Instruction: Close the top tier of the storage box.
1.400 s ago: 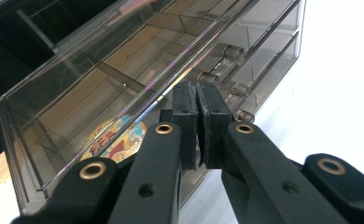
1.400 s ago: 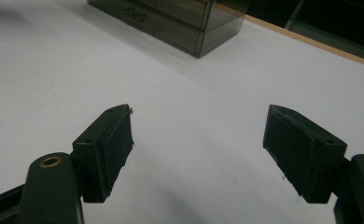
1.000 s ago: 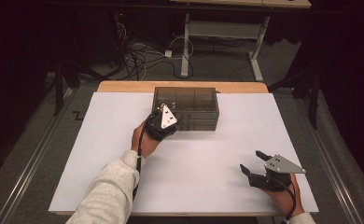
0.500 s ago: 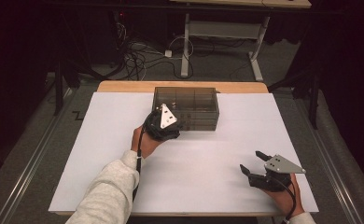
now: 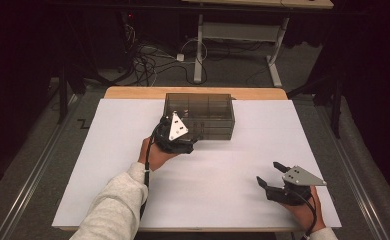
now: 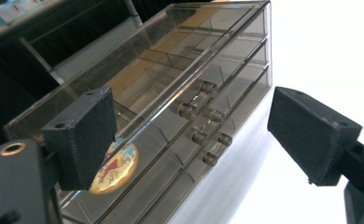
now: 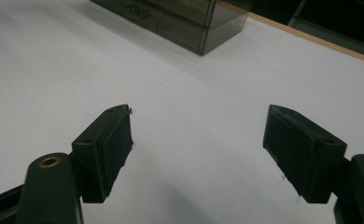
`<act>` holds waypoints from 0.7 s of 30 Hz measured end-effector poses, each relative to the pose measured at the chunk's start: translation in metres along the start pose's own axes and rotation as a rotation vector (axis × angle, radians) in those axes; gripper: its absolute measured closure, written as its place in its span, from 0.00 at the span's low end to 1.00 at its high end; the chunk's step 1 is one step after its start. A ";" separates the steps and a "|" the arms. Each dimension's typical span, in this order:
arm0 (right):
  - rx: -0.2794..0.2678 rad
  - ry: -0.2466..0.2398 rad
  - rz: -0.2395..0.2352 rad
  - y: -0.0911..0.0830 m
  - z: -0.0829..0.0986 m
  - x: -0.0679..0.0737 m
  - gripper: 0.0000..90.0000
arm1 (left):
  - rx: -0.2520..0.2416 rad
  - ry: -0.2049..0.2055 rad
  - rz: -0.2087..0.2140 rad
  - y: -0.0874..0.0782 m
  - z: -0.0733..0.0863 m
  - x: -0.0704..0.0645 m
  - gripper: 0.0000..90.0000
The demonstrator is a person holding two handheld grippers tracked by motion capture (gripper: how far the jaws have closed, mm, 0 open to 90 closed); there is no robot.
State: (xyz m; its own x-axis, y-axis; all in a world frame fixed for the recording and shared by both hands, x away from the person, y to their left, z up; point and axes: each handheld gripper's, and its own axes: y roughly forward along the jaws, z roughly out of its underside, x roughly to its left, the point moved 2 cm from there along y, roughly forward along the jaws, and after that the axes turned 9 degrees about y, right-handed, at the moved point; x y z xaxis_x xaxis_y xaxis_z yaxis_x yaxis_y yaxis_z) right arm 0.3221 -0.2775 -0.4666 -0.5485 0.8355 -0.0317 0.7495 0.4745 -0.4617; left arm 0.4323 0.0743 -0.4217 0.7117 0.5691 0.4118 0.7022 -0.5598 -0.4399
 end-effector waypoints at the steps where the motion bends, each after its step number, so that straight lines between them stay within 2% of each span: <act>1: 0.001 -0.003 -0.001 0.000 0.000 0.000 0.26 | 0.006 0.010 -0.005 -0.001 0.000 0.000 0.16; 2: 0.001 -0.003 -0.001 0.000 0.000 0.000 0.26 | 0.007 0.020 -0.010 -0.001 0.000 0.000 0.16; 6: 0.000 -0.001 -0.002 0.000 0.000 0.000 0.26 | -0.005 0.012 -0.011 -0.004 -0.001 -0.002 0.16; 12: -0.002 0.011 -0.008 0.000 0.000 0.001 0.26 | -0.028 0.055 -0.009 -0.011 -0.005 -0.011 0.16; 21: 0.005 0.001 -0.006 0.001 0.001 0.002 0.26 | -0.067 0.083 -0.010 -0.022 -0.005 -0.018 0.16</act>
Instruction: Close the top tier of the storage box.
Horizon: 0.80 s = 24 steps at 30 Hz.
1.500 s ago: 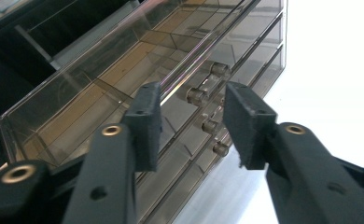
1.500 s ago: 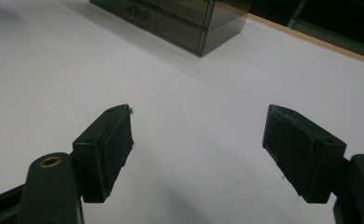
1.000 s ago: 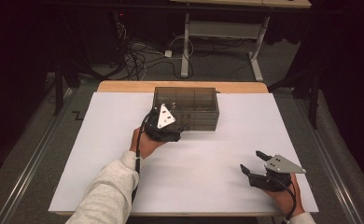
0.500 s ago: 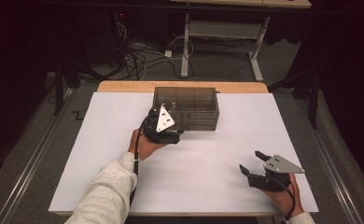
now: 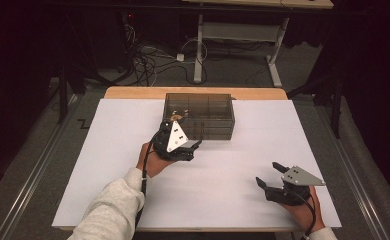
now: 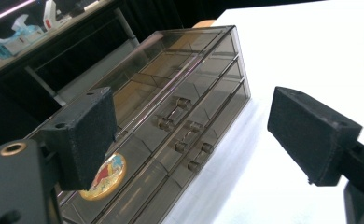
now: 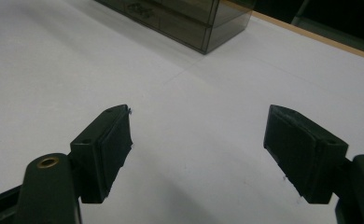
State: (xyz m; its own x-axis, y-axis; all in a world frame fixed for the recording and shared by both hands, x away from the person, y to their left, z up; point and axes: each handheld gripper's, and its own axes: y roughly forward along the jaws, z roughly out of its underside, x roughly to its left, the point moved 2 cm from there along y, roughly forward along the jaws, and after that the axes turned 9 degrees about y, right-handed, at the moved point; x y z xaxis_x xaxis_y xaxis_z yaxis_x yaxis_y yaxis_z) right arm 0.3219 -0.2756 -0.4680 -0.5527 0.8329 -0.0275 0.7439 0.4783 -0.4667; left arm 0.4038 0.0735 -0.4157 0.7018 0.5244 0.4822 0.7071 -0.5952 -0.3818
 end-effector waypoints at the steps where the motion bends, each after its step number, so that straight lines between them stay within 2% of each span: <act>1: 0.000 -0.003 -0.002 0.000 0.000 0.000 0.26 | -0.001 0.003 -0.003 -0.001 0.000 0.000 0.16; 13: -0.003 -0.008 -0.002 -0.001 0.000 0.001 0.26 | 0.001 0.030 0.007 -0.011 0.006 -0.008 0.17; 24: -0.021 -0.016 -0.013 -0.003 -0.002 0.004 0.26 | 0.002 0.014 0.008 -0.017 0.014 -0.011 0.16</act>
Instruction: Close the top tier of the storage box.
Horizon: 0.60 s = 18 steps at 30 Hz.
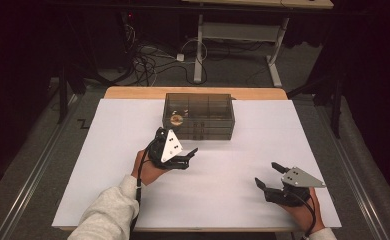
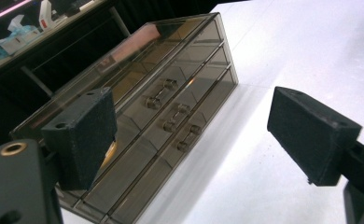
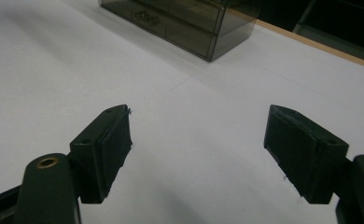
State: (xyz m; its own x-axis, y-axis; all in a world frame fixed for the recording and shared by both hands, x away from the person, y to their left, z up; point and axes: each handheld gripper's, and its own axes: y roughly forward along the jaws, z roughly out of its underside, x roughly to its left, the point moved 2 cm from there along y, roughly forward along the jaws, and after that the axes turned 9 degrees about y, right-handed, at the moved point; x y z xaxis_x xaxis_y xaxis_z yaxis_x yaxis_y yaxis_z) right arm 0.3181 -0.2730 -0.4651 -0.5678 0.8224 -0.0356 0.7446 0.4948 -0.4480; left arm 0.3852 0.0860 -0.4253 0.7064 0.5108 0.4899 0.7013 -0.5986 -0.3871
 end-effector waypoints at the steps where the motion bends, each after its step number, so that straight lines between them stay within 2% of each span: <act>1: -0.003 -0.002 -0.001 0.000 0.000 0.000 0.26 | -0.002 -0.002 0.001 -0.001 0.001 0.000 0.16; 18: -0.023 -0.023 -0.009 -0.002 -0.003 0.005 0.26 | -0.003 -0.008 0.006 -0.015 0.006 -0.002 0.16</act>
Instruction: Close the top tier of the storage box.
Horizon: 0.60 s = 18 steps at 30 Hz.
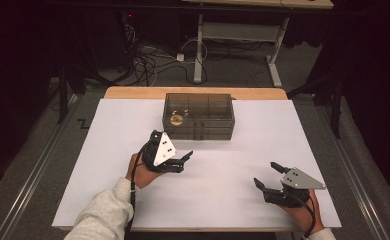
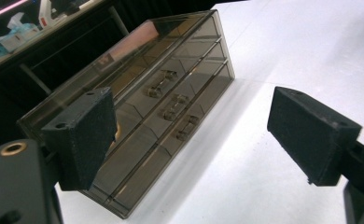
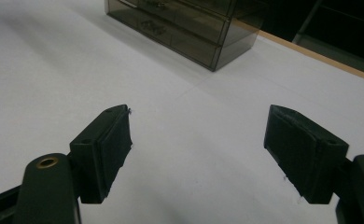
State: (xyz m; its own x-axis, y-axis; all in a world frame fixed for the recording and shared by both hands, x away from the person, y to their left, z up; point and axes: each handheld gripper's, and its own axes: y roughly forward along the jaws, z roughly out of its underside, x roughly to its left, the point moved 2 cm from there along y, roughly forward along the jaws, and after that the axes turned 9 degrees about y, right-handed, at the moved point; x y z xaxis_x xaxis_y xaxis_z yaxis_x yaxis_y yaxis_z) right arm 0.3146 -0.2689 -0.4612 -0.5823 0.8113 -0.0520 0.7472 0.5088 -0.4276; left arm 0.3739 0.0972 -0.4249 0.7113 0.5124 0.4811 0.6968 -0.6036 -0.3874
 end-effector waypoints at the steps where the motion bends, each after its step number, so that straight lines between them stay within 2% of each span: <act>1: 0.000 -0.001 0.001 0.000 0.000 0.000 0.26 | -0.002 0.001 0.003 -0.001 0.000 0.000 0.17; 12: 0.000 -0.014 -0.004 0.000 -0.001 0.004 0.26 | 0.000 0.002 0.007 -0.010 0.003 -0.002 0.17; 18: 0.001 -0.019 -0.006 0.000 -0.002 0.006 0.26 | -0.002 0.000 -0.004 -0.017 0.006 -0.002 0.17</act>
State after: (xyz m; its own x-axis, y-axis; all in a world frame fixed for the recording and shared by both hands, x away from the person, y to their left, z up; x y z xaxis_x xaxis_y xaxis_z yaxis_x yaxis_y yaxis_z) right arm 0.3118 -0.2632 -0.4598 -0.5930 0.8025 -0.0664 0.7433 0.5137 -0.4285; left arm 0.3617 0.1100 -0.4238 0.7084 0.5149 0.4828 0.6996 -0.6028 -0.3836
